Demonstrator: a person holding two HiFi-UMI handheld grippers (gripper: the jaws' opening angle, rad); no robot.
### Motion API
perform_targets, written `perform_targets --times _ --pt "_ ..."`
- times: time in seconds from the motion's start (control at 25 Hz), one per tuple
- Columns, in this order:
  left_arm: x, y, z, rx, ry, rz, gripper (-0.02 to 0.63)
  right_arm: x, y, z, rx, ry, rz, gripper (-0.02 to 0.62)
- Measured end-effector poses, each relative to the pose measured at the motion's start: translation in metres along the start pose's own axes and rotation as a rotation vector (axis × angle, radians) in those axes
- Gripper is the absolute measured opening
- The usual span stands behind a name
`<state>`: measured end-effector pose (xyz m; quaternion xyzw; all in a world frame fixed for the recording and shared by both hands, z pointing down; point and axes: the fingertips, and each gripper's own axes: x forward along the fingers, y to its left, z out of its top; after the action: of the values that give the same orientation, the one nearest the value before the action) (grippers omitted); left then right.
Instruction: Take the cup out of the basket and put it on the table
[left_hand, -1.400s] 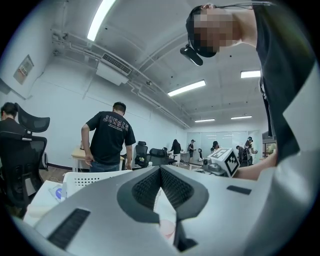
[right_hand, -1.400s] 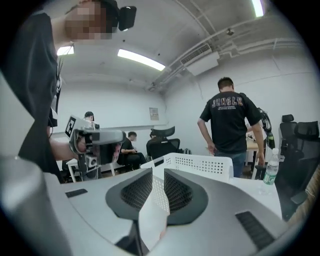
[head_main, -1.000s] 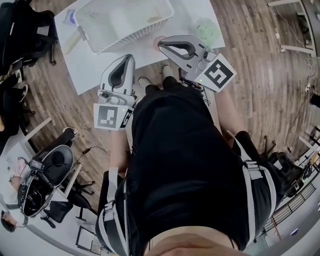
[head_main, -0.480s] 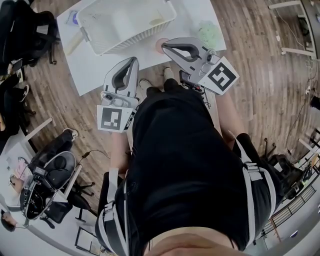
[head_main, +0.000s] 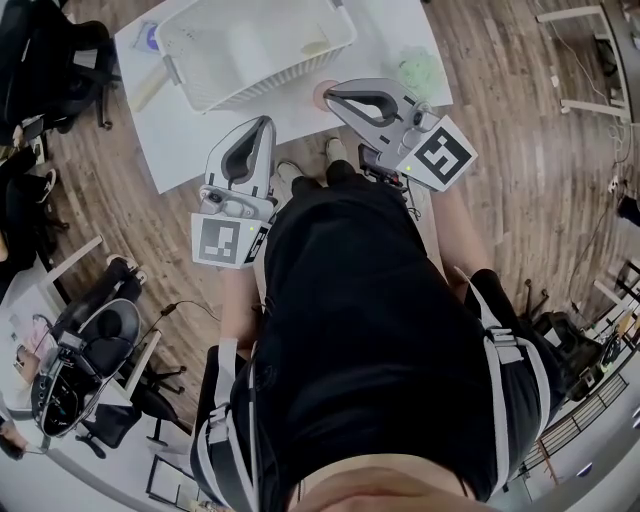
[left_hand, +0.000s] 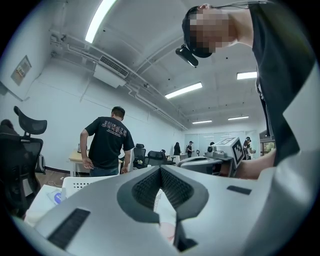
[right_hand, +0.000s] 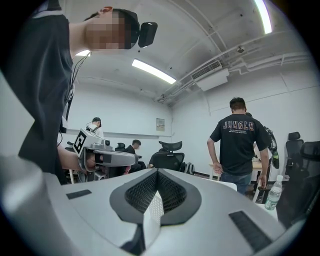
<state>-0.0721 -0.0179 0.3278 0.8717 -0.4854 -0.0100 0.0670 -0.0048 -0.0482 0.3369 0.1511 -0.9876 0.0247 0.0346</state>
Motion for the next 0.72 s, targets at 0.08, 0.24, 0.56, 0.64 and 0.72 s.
perform_targets --times 0.08,0.24,0.56,0.64,0.72 --pt "-0.001 0.004 -0.001 -0.003 0.001 0.005 0.020 0.006 -0.003 -0.003 -0.009 0.020 0.006 0.020" --pt "-0.005 0.011 -0.004 0.001 0.002 0.019 0.020 0.022 -0.018 -0.011 -0.060 0.084 0.008 0.020" --pt "-0.012 0.029 -0.007 0.009 0.004 0.067 0.020 0.055 -0.065 -0.035 -0.232 0.319 -0.003 0.020" --pt "-0.017 0.038 -0.010 0.005 0.011 0.074 0.020 0.070 -0.074 -0.040 -0.253 0.362 0.005 0.020" --pt "-0.021 0.048 -0.012 0.006 0.014 0.080 0.020 0.085 -0.083 -0.043 -0.275 0.397 0.012 0.020"
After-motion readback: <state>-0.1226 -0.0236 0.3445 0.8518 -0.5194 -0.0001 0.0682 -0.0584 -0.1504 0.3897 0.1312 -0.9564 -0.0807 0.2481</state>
